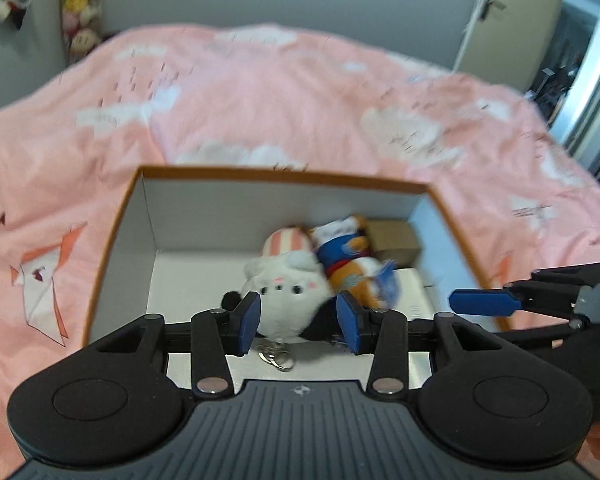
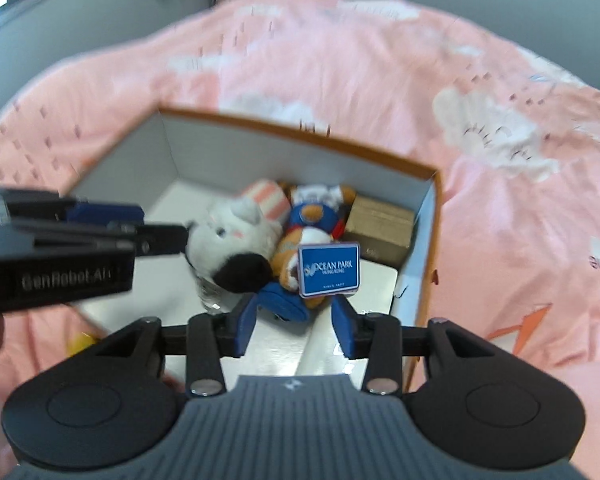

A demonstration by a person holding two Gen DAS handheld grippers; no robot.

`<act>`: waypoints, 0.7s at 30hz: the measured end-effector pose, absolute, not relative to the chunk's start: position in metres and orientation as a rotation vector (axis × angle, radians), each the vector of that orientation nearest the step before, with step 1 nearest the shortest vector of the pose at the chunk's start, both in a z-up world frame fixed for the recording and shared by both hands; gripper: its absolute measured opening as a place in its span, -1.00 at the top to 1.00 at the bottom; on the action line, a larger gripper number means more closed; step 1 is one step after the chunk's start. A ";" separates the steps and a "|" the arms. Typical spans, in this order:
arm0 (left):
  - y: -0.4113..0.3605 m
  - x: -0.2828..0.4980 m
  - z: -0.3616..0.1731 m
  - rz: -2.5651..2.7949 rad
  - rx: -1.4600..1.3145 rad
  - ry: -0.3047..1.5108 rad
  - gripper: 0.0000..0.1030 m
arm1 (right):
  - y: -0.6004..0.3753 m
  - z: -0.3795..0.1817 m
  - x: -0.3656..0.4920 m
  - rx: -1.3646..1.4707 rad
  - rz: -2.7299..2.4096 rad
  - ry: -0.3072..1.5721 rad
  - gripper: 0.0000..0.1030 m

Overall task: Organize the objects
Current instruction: 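Open both tools to release the plushes inside the orange box, then move the right tool to the dark grey box while the left approaches the photo card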

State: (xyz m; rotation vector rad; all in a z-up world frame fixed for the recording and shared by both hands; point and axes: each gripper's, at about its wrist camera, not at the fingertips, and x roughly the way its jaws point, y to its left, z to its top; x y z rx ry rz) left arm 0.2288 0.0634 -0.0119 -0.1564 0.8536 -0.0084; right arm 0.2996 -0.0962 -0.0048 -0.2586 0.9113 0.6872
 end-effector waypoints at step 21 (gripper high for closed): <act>0.073 0.116 -0.024 -0.072 -0.326 0.939 0.14 | -0.156 -0.023 0.173 -0.018 0.668 0.899 0.07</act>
